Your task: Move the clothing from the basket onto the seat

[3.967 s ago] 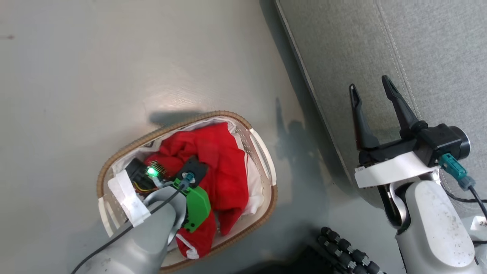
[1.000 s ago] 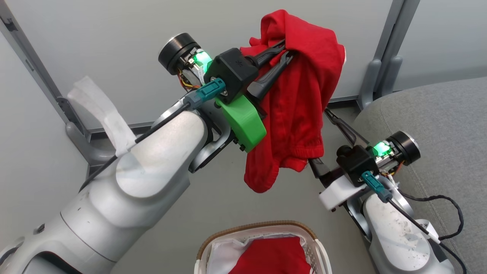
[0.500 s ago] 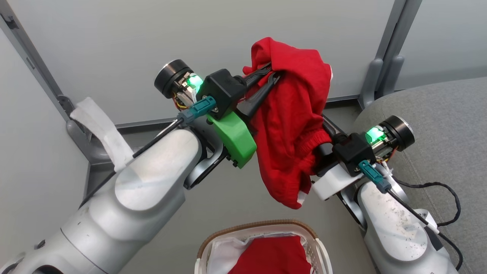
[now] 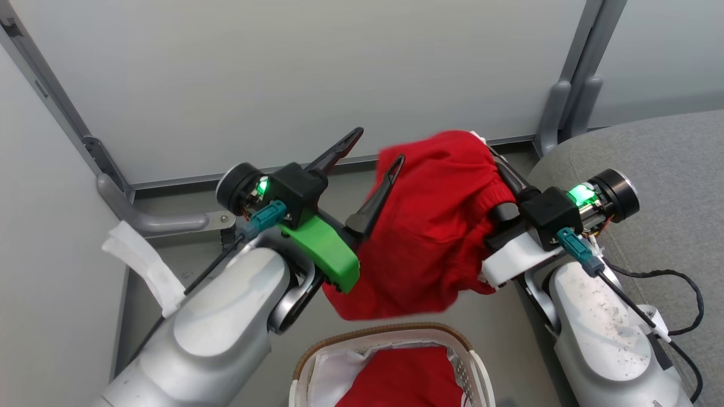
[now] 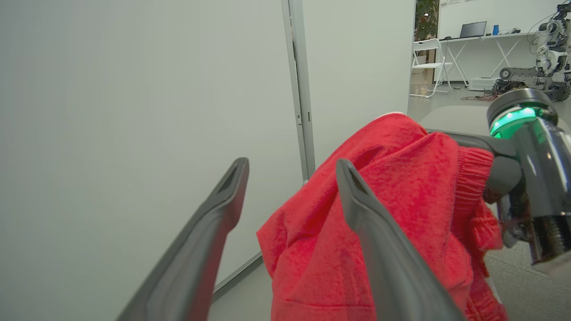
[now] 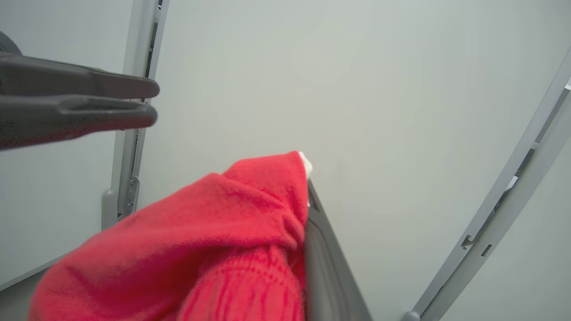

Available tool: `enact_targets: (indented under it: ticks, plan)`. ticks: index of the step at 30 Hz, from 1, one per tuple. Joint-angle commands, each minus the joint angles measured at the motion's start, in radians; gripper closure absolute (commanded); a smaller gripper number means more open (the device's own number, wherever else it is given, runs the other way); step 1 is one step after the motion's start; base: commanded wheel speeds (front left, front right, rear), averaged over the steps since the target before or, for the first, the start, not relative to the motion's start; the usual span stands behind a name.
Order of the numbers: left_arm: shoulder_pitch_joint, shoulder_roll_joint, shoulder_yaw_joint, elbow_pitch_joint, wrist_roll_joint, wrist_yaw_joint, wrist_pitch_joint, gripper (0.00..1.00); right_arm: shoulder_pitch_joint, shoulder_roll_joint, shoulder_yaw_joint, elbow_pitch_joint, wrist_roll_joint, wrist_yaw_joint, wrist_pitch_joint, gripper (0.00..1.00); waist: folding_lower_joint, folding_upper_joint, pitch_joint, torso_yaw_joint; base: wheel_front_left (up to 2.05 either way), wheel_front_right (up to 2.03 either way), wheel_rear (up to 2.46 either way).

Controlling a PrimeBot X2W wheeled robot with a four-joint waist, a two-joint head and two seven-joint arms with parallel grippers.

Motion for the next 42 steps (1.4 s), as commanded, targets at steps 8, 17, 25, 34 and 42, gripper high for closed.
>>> enact_targets:
  ticks: [8, 17, 25, 34, 42]
  plan:
    - [0.13, -0.036, 0.01, 0.032, 0.016, 0.015, -0.032, 0.0, 0.036, -0.004, -0.067, 0.003, -0.013, -0.001, -0.005, 1.0, 0.0, 0.0, 0.013, 0.01, 0.0, 0.0, 0.0]
    - [0.297, -0.055, 0.112, -0.005, 0.083, 0.004, -0.033, 0.0, 0.057, -0.003, -0.108, 0.0, -0.007, -0.001, -0.005, 1.0, 0.0, 0.0, 0.021, -0.001, 0.0, 0.0, 0.0]
    - [0.46, -0.086, 0.24, -0.042, 0.171, -0.006, -0.033, 0.0, 0.086, -0.003, -0.127, -0.006, 0.004, -0.001, -0.005, 1.0, 0.0, 0.0, 0.026, -0.013, 0.0, 0.0, 0.0]
    - [0.526, -0.13, 0.319, -0.027, 0.246, -0.041, -0.033, 0.0, 0.102, -0.003, -0.149, 0.001, 0.01, -0.001, -0.005, 1.0, 0.0, 0.0, 0.028, -0.022, 0.0, 0.0, 0.0]
    - [0.539, -0.151, 0.354, -0.008, 0.284, -0.056, -0.034, 0.0, 0.103, -0.004, -0.154, 0.004, 0.018, -0.001, -0.005, 1.0, 0.0, 0.0, 0.03, -0.042, 0.0, 0.0, 0.0]
